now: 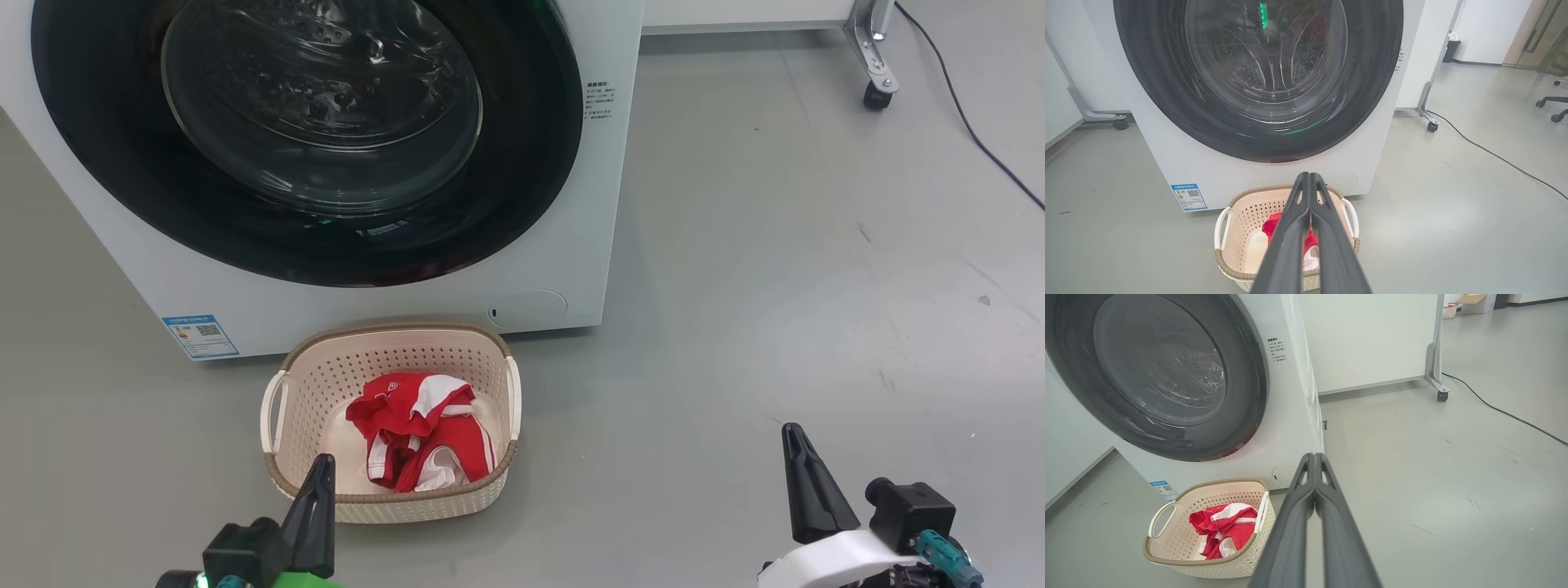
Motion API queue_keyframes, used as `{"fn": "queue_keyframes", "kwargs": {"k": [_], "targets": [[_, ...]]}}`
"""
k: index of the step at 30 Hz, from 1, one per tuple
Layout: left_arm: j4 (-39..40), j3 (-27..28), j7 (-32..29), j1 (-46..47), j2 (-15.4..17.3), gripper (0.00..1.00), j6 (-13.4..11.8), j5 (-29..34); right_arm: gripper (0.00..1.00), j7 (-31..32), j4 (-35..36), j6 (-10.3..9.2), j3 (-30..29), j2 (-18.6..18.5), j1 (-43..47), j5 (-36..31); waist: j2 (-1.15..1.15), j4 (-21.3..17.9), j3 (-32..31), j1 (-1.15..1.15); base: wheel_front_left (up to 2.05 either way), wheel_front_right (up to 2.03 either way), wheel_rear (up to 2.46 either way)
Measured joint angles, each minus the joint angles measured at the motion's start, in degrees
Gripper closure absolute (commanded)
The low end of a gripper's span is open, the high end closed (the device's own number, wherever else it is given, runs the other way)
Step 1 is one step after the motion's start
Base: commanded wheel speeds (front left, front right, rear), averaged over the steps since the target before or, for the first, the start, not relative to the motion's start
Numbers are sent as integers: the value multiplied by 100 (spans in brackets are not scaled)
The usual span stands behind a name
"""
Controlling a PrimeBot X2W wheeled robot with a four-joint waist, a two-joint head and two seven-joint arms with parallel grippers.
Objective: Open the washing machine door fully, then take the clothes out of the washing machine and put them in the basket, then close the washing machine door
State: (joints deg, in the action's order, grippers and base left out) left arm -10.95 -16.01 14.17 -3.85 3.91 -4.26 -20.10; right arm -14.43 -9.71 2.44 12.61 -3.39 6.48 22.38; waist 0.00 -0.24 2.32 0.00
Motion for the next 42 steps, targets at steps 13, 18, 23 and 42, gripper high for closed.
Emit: {"fn": "queue_keyframes", "kwargs": {"k": [13, 18, 23, 42], "targets": [[56, 185, -209, -1, -27, 100, 138, -1111, 100, 189, 40, 45, -183, 15, -5, 1080, 0, 4, -25, 0, 0, 0, 0], [56, 296, -308, 2, -40, 100, 161, -1474, 100, 285, 38, 45, -278, 18, -14, 1444, 0, 5, -35, 0, 0, 0, 0], [53, 372, -404, 7, -42, 100, 212, -1845, 100, 379, 34, 47, -358, 12, -37, 1808, 0, 6, -45, 0, 0, 0, 0], [-13, 697, -739, 98, -10, 100, 411, -3281, 100, 723, -57, 102, -666, -33, -234, 3218, 0, 11, -86, 0, 0, 0, 0]]}}
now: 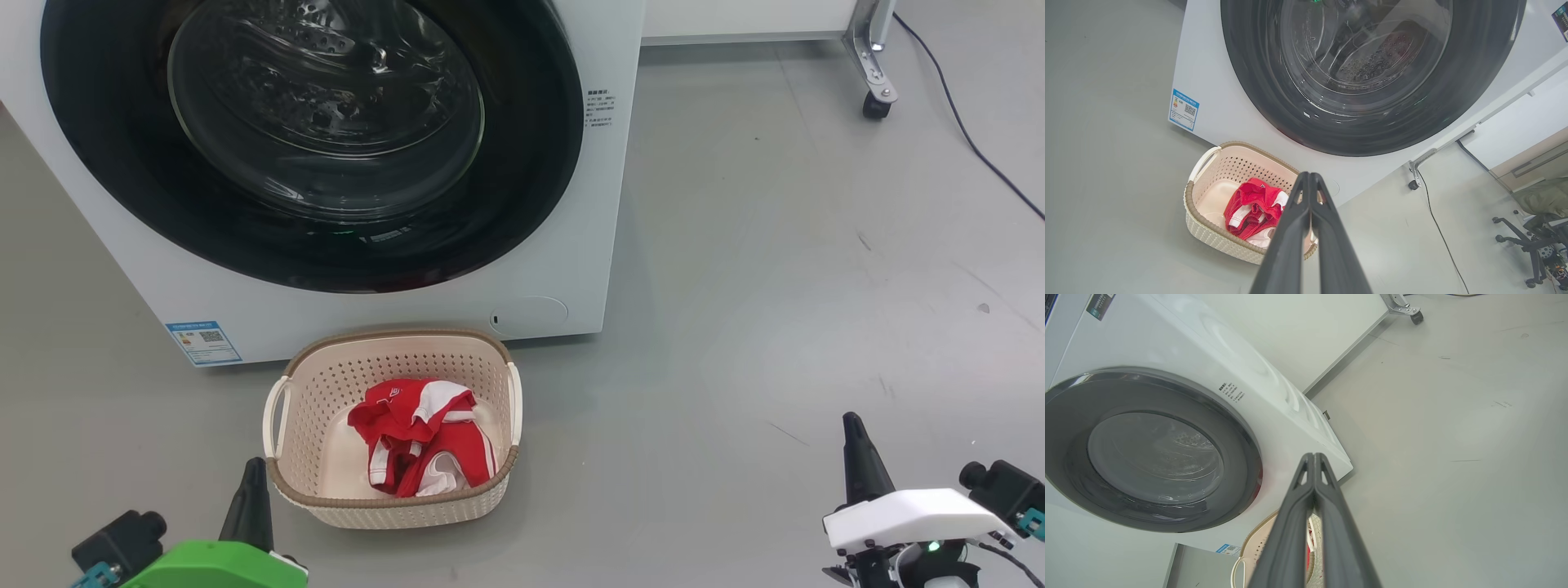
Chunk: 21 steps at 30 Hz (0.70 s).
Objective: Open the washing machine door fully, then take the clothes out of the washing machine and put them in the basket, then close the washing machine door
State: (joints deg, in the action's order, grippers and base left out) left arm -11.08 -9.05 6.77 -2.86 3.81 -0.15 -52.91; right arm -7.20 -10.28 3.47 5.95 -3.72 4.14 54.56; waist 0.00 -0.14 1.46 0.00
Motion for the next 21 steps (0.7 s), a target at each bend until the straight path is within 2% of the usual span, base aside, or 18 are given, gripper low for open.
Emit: {"fn": "queue_keyframes", "kwargs": {"k": [21], "targets": [[-148, 360, -380, 194, 37, 100, 267, -1679, 100, 390, -174, 118, -342, -58, -268, 1615, 0, 5, -50, 0, 0, 0, 0]]}}
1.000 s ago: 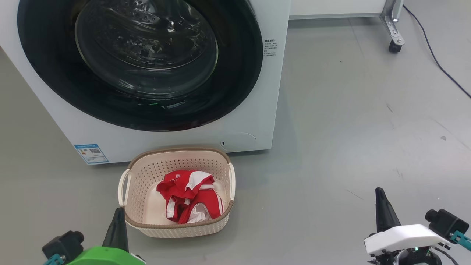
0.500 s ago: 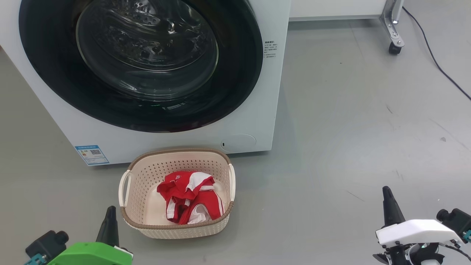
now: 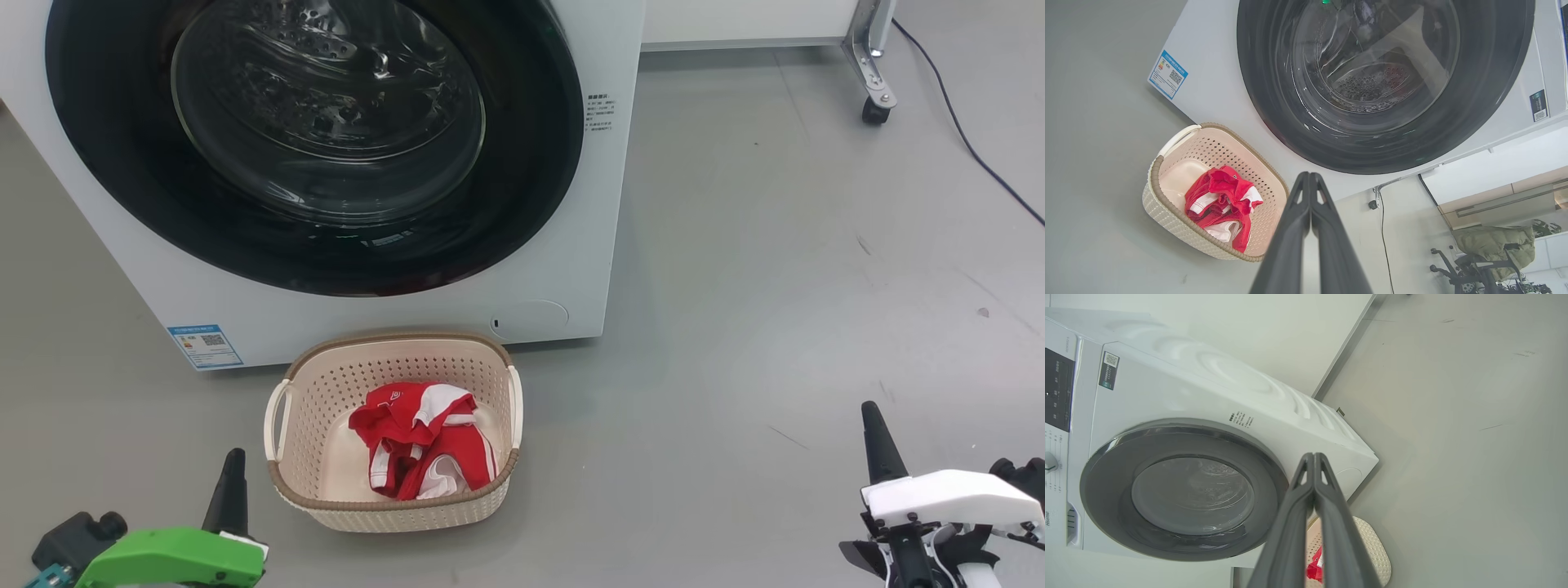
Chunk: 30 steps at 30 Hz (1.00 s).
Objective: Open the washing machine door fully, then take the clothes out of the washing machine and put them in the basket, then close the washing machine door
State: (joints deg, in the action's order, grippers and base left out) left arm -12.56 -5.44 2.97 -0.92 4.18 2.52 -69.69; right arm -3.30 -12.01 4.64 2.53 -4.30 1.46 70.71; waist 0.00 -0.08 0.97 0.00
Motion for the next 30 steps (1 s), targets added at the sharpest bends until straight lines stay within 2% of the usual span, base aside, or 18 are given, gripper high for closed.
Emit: {"fn": "queue_keyframes", "kwargs": {"k": [30], "targets": [[-182, 480, -495, 279, 24, 100, 341, -2149, 100, 460, -243, 142, -439, -74, -340, 2102, 0, 7, -66, 0, 0, 0, 0]]}}
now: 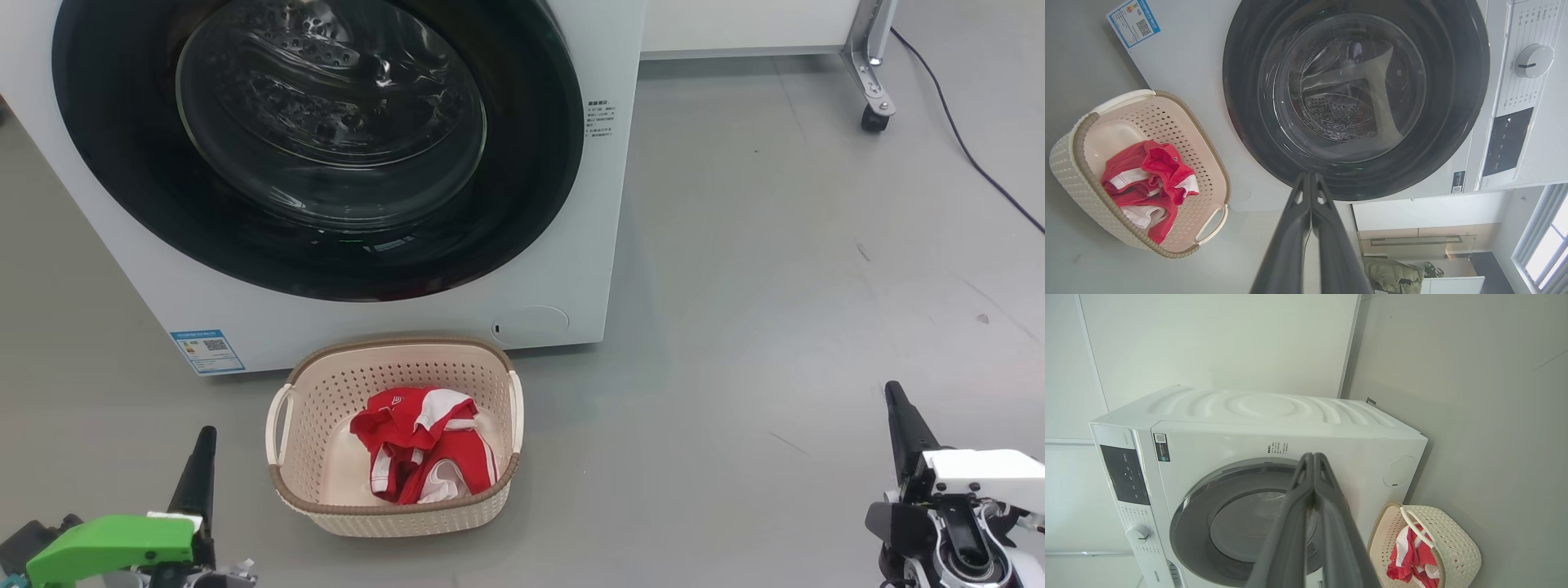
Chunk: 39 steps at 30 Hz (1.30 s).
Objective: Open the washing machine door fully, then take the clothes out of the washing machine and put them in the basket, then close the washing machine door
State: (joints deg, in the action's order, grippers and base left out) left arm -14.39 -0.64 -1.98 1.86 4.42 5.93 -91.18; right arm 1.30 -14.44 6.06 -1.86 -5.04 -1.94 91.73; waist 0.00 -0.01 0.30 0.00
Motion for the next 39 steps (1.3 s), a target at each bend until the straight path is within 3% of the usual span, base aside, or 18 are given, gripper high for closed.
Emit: {"fn": "queue_keyframes", "kwargs": {"k": [6, 39], "targets": [[-37, 78, -98, 60, 3, 100, 52, -393, 100, 101, -43, 43, -90, -11, -57, 388, 0, 1, -11, 0, 0, 0, 0], [-120, 97, -98, 92, 3, 100, 94, -398, 100, 118, -109, 53, -109, -14, -113, 400, 0, 1, -14, 0, 0, 0, 0]]}}
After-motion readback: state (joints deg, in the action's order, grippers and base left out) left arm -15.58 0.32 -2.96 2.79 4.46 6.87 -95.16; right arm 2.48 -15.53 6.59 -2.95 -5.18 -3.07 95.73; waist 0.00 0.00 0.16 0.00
